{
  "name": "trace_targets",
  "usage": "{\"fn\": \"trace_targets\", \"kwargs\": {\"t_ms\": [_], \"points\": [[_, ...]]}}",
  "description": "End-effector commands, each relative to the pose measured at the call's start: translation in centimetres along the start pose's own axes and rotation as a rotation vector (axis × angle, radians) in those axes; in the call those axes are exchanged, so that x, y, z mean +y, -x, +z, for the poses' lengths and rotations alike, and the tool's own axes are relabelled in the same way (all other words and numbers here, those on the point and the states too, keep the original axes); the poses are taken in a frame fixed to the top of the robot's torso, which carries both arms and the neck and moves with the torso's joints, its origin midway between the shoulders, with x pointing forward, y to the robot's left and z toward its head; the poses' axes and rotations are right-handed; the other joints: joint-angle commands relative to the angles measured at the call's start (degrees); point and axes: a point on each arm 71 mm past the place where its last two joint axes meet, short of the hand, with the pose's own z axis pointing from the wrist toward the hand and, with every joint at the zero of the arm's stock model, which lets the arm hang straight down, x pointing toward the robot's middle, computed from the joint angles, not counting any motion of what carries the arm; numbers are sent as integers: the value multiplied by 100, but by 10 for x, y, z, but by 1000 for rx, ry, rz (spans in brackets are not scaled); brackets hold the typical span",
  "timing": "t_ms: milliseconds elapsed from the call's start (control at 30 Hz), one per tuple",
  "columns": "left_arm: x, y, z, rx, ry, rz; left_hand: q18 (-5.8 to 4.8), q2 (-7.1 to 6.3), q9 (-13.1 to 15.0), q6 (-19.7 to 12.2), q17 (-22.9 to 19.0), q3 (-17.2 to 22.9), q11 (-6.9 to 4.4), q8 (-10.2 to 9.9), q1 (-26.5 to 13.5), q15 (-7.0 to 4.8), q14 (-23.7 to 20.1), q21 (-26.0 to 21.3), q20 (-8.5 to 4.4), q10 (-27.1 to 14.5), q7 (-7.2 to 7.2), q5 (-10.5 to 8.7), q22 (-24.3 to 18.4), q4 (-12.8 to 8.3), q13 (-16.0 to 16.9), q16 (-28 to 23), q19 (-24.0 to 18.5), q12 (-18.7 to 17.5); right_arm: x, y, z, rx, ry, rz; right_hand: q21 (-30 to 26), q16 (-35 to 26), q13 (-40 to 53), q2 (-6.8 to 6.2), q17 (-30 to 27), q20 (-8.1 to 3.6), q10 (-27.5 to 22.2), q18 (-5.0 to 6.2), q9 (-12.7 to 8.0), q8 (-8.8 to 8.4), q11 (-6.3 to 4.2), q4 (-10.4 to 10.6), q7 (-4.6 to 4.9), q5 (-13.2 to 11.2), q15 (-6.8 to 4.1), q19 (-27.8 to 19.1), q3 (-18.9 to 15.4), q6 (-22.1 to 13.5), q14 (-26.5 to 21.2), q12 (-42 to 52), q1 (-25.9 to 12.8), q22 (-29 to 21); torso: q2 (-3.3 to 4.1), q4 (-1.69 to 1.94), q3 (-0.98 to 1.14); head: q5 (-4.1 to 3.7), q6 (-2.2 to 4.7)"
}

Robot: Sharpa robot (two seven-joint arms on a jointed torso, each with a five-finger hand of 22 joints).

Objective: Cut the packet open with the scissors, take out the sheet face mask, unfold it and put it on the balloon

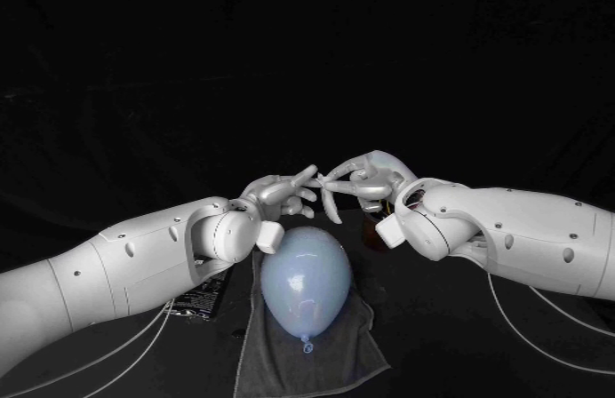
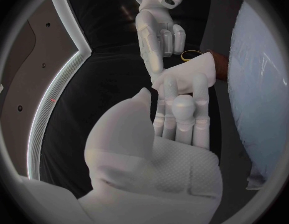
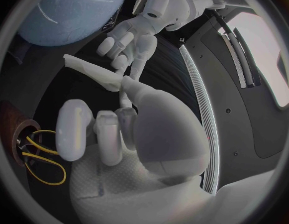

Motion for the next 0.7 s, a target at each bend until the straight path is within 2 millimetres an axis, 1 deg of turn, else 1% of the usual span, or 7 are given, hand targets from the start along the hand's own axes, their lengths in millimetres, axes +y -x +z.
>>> {"fn": "trace_targets", "kwargs": {"t_ms": [33, 100, 267, 333, 367, 567, 700], "points": [[-3, -2, 0, 10, -21, -3, 34, -77, 27, -9, -13, 87, 3, 34, 220, -23, -9, 42, 7, -59, -40, -4, 35, -11, 19, 41, -55, 27, 1, -2, 0, 21, 8, -12, -23, 20, 961, 42, 1505, -34, 208, -3, 7, 20, -40, 10, -12, 17, -31, -7, 30, 23, 599, 34, 9, 1029, -1, -2, 3, 0, -3], [-3, -2, 0, 11, -22, 0, 34, -148, 46, -11, -26, 146, 1, 45, 369, -27, -22, 72, 8, -77, -43, -2, 59, -18, 25, 43, -83, 25, 1, -2, 0, 22, 7, -12, -23, 20, 961, 42, 1505, -34, 208, -3, 7, 20, -40, 10, -12, 17, -31, -7, 30, 23, 599, 34, 9, 1029, 0, -4, 2, -1, -6], [-3, -2, 0, 14, -23, 12, 35, -275, 76, 10, -39, 238, -15, 68, 587, -38, -35, 118, 8, -74, -57, -1, 95, -40, 33, 49, -122, 27, 1, -2, 0, 24, 7, -14, -23, 20, 961, 42, 1505, -34, 208, -3, 7, 20, -40, 10, -12, 17, -31, -7, 30, 23, 599, 34, 9, 1029, -1, -3, 3, 0, -5], [-3, -3, 0, 16, -23, 18, 35, -307, 81, 19, -28, 250, -21, 74, 625, -42, -31, 126, 7, -67, -63, -4, 101, -48, 34, 56, -128, 29, 1, -2, 0, 24, 7, -14, -23, 20, 961, 42, 1505, -34, 208, -3, 7, 20, -40, 10, -12, 17, -31, -7, 30, 23, 599, 34, 9, 1029, -1, -1, 3, 0, -7], [-3, -3, 0, 17, -23, 20, 35, -357, 87, 28, -31, 257, -26, 80, 665, -46, -32, 135, 7, -62, -67, -5, 108, -61, 36, 57, -134, 30, 1, -3, 0, 24, 7, -14, -23, 20, 961, 42, 1505, -34, 208, -3, 7, 20, -40, 10, -12, 17, -31, -7, 30, 23, 599, 34, 9, 1029, -1, 0, 3, 0, -8], [-3, -3, 0, 21, -23, 30, 35, -438, 96, 46, -22, 261, -30, 89, 703, -51, -28, 152, 6, -45, -70, -5, 121, -53, 38, 66, -146, 33, 1, -3, 0, 26, 5, -15, -23, 20, 961, 42, 1505, -34, 208, -3, 7, 20, -40, 10, -12, 17, -31, -7, 30, 23, 599, 34, 9, 1029, 0, -5, 2, -2, -8], [-3, -3, 0, 22, -24, 32, 35, -455, 99, 52, -20, 257, -28, 91, 694, -50, -28, 156, 6, -37, -69, -4, 125, -35, 39, 69, -151, 34, 1, -3, 0, 26, 4, -15, -23, 20, 961, 42, 1505, -34, 208, -3, 7, 20, -40, 10, -12, 17, -31, -7, 30, 23, 599, 34, 9, 1029, -1, -6, 1, -1, -9]]}}
